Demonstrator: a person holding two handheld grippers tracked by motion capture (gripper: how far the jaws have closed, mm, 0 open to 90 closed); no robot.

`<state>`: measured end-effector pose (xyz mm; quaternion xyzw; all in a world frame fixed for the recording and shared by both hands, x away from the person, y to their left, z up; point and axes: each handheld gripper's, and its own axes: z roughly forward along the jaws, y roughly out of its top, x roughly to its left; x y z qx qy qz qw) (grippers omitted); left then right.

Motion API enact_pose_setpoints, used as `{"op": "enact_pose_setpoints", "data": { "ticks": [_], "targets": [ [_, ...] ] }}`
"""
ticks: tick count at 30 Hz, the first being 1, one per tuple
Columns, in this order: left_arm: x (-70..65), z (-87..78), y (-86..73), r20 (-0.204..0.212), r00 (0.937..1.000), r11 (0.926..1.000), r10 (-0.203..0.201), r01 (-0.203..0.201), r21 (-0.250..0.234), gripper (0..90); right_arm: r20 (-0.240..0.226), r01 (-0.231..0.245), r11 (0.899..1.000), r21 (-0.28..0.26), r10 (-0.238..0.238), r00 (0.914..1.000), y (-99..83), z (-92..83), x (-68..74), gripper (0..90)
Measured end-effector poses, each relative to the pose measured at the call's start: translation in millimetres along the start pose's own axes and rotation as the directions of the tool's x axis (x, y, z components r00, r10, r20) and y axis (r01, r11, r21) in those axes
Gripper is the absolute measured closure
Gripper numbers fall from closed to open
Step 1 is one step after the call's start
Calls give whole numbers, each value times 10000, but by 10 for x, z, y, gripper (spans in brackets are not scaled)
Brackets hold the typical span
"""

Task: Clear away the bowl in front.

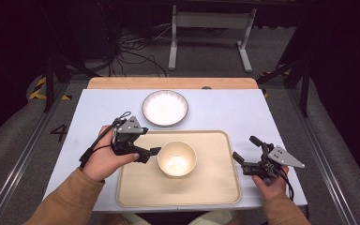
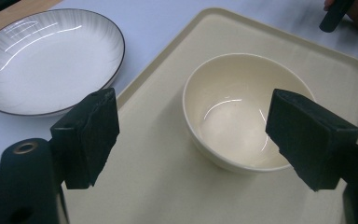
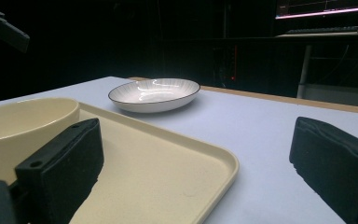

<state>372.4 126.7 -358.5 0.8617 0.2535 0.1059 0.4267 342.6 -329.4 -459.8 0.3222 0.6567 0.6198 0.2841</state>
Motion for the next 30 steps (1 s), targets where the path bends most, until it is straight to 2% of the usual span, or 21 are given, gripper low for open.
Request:
{"op": "enact_pose_setpoints", "data": {
  "ticks": [10,14,19,23,27,28,30],
  "targets": [
    [66,-165,-194,-354,9993,9981,-77,56,-615,156,4,76,10000,-4,-76,10000,-1,-4,4,28],
    [102,-230,-292,-478,9987,9963,-186,145,-848,143,10,41,10000,-8,-41,10000,-1,-5,1,25],
    [136,-280,-418,-523,9974,9943,-492,440,-971,113,9,43,10000,-11,-43,10000,-1,-5,1,25],
    [167,-324,-538,-534,9959,9886,-725,647,-1359,81,11,41,10000,-12,-41,10000,-1,-5,1,25],
    [197,-384,-658,-644,9924,9764,-1052,907,-1961,60,12,48,10000,-22,-48,10000,-1,-6,1,23],
    [217,-401,-696,-757,9922,9759,-992,821,-2020,60,10,54,10000,-23,-54,10000,-2,-6,1,23],
    [241,-422,-748,-793,9898,9726,-1184,995,-2099,51,7,48,10000,-29,-48,10000,-2,-7,1,23]
  ]
}}
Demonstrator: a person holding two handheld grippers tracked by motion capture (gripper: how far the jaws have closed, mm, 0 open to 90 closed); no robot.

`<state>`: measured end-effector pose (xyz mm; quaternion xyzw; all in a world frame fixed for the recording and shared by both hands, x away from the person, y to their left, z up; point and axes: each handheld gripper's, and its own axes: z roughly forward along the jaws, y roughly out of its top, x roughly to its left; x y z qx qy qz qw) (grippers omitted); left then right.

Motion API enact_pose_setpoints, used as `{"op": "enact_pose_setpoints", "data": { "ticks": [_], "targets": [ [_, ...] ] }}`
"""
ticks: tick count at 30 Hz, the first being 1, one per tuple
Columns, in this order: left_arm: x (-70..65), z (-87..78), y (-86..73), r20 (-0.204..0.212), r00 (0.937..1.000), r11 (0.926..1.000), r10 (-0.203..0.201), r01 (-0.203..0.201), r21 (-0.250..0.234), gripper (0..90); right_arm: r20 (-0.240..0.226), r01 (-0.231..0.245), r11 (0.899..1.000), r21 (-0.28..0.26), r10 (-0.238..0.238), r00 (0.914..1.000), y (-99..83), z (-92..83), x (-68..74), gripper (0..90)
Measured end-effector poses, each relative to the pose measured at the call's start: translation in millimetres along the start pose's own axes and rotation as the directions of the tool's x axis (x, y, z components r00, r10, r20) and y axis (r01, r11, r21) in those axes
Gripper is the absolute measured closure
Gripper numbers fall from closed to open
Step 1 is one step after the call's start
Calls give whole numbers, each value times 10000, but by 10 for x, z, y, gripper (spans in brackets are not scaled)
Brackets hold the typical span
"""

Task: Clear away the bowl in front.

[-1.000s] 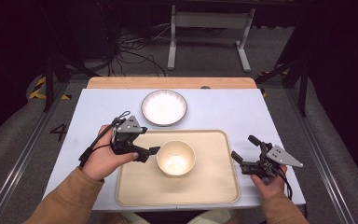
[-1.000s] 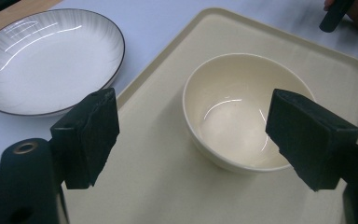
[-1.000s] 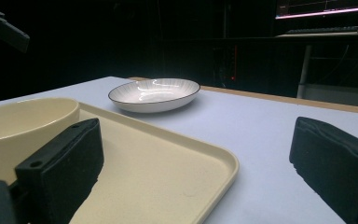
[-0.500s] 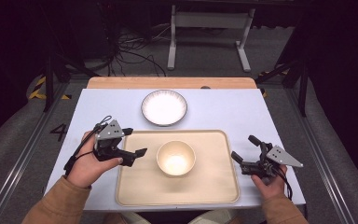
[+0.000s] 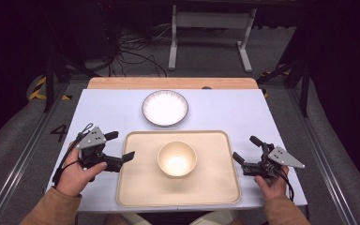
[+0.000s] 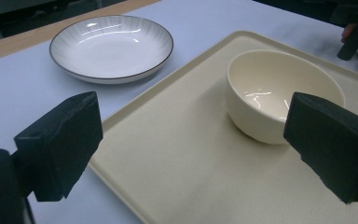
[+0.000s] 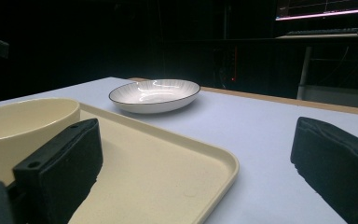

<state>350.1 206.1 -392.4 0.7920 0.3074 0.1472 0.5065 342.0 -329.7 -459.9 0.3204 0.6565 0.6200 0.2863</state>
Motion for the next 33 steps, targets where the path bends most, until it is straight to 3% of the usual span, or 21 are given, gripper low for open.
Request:
{"op": "enact_pose_setpoints", "data": {
  "ticks": [6,10,28,33],
  "targets": [
    [85,-69,-165,-214,9987,9970,-461,447,-635,44,3,-34,10000,-17,34,10000,0,-1,-1,23],
    [143,-118,-293,-432,9979,9936,-472,425,-1046,44,-1,-47,10000,-38,47,10000,0,-1,-2,23],
    [211,-115,-698,-611,9937,9815,-938,821,-1731,45,-10,-3,10000,-81,3,10000,-2,-7,-2,21],
    [228,-87,-766,-718,9936,9807,-867,724,-1818,45,-27,3,9999,-100,-3,10000,-3,-8,-1,21]
  ]
}}
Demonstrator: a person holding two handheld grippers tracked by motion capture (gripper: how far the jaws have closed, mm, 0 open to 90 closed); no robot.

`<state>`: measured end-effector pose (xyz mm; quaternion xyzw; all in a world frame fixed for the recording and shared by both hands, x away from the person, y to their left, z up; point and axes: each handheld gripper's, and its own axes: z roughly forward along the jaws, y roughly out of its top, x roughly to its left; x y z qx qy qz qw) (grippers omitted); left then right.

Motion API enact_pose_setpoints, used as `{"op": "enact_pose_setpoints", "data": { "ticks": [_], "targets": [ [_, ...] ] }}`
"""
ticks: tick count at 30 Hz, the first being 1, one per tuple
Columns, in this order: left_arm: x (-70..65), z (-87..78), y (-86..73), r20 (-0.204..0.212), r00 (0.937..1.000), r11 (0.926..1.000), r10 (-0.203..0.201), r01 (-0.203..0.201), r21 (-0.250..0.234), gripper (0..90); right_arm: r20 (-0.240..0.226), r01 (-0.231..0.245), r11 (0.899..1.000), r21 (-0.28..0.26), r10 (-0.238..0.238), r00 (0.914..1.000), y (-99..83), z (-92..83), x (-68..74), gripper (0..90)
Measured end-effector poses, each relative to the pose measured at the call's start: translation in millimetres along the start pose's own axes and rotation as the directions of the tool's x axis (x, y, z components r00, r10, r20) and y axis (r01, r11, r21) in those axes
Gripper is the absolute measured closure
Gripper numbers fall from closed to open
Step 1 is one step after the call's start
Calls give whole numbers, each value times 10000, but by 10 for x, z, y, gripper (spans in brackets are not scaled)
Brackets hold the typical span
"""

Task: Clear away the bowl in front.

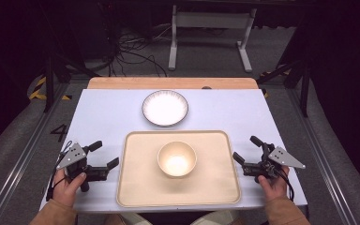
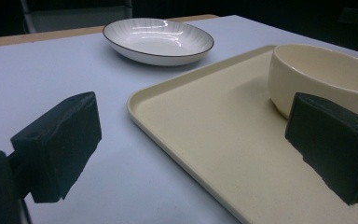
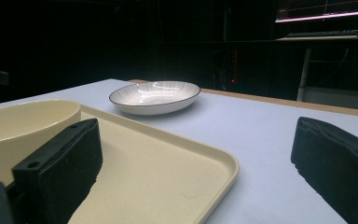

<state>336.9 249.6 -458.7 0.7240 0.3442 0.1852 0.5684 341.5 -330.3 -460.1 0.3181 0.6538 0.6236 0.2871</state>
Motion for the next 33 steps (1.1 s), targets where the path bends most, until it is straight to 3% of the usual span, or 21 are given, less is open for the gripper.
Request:
{"op": "enact_pose_setpoints", "data": {
  "ticks": [8,33],
  "targets": [
    [19,27,-88,-146,9999,10000,81,-80,52,45,5,-32,10000,-4,32,10000,0,-3,0,21],
    [4,56,-88,-195,9997,9995,165,-159,273,46,-30,-15,10000,-40,15,10000,-2,-5,0,21]
  ]
}}
